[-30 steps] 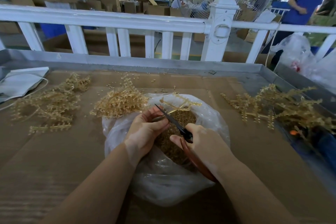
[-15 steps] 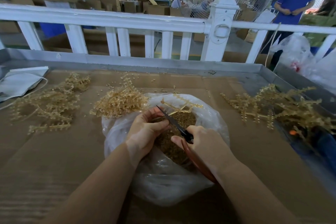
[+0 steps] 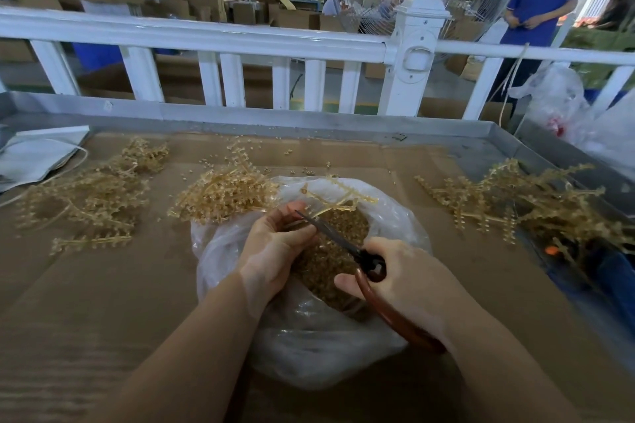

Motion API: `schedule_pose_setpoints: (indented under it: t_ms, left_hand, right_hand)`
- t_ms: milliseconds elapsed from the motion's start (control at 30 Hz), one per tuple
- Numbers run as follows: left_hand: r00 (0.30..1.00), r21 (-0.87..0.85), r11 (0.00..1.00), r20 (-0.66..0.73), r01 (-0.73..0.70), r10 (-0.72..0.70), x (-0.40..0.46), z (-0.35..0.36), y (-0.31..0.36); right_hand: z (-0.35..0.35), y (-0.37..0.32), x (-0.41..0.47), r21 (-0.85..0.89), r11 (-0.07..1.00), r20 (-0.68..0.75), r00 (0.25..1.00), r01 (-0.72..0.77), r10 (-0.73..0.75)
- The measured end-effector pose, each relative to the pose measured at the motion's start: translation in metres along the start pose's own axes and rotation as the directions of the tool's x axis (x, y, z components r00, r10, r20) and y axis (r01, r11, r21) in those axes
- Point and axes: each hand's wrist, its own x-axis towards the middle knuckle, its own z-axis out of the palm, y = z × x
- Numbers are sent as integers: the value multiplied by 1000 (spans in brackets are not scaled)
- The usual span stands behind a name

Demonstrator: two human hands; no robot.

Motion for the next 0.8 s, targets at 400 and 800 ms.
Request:
schedule_pose_setpoints:
  t_ms: [400,800]
  left_hand:
    - [999,15,999,18,-39,39,1,1,1]
    - [998,47,998,-49,-39,41,2,2,-4]
  right_hand:
    - [-18,8,0,53,999,-203,979,-3,14]
    - [-18,2,6,-24,996,-296,952,-89,78]
